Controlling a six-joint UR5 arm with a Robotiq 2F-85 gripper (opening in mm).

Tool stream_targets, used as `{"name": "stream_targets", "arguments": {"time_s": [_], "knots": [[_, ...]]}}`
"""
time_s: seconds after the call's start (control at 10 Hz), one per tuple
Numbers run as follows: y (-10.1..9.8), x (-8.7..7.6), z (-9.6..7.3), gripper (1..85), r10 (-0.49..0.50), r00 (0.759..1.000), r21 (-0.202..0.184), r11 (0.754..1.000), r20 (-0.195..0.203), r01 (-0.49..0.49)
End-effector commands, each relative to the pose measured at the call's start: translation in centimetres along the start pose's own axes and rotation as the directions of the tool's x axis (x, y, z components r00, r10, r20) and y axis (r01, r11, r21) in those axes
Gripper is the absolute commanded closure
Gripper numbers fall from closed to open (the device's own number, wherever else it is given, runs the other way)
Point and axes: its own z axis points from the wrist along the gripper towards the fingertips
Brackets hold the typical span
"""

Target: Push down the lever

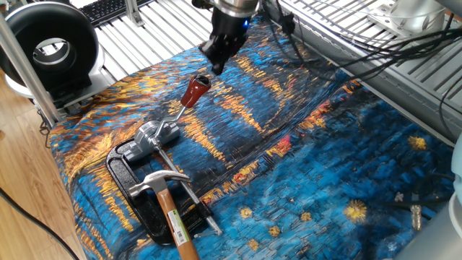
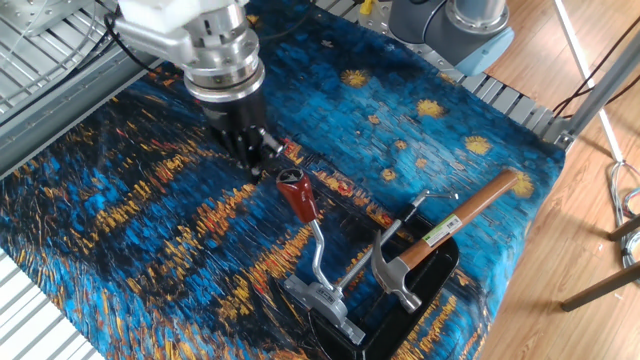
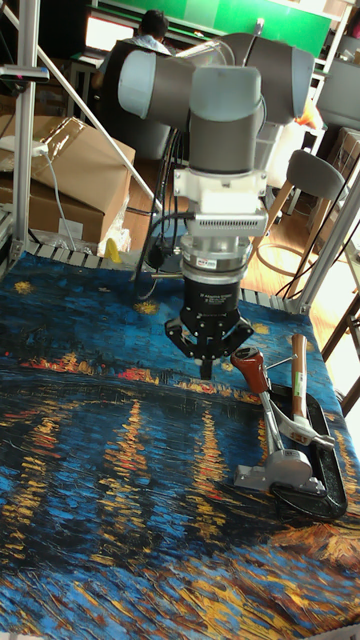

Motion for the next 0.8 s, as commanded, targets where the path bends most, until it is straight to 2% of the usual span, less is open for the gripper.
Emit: {"name": "stream_targets", "arguments": {"time_s": [0.0, 0.1, 0.2, 0.3, 0.4, 0.5, 0.6, 0.7], "knots": [[-1.9, 4.3, -1.8, 84.3, -0.119, 0.983, 0.031, 0.992, -0.141, 0.124], [-5.2, 4.6, -2.9, 84.3, -0.222, 0.963, 0.085, 0.968, -0.150, 0.237], [-5.7, 4.4, -2.8, 84.3, -0.333, 0.936, 0.058, 0.938, -0.115, 0.341], [-4.3, 5.1, -1.8, 84.3, -0.404, 0.909, -0.005, 0.914, -0.097, 0.406], [-2.6, 5.1, -0.6, 84.3, -0.377, 0.924, -0.038, 0.926, -0.064, 0.375], [-4.5, 4.4, -0.1, 84.3, -0.407, 0.910, 0.045, 0.910, -0.080, 0.411], [-5.3, 4.7, -0.1, 84.3, -0.421, 0.898, 0.088, 0.897, -0.130, 0.434], [-2.5, 5.3, 0.0, 84.3, -0.452, 0.883, 0.000, 0.890, -0.126, 0.456]]}}
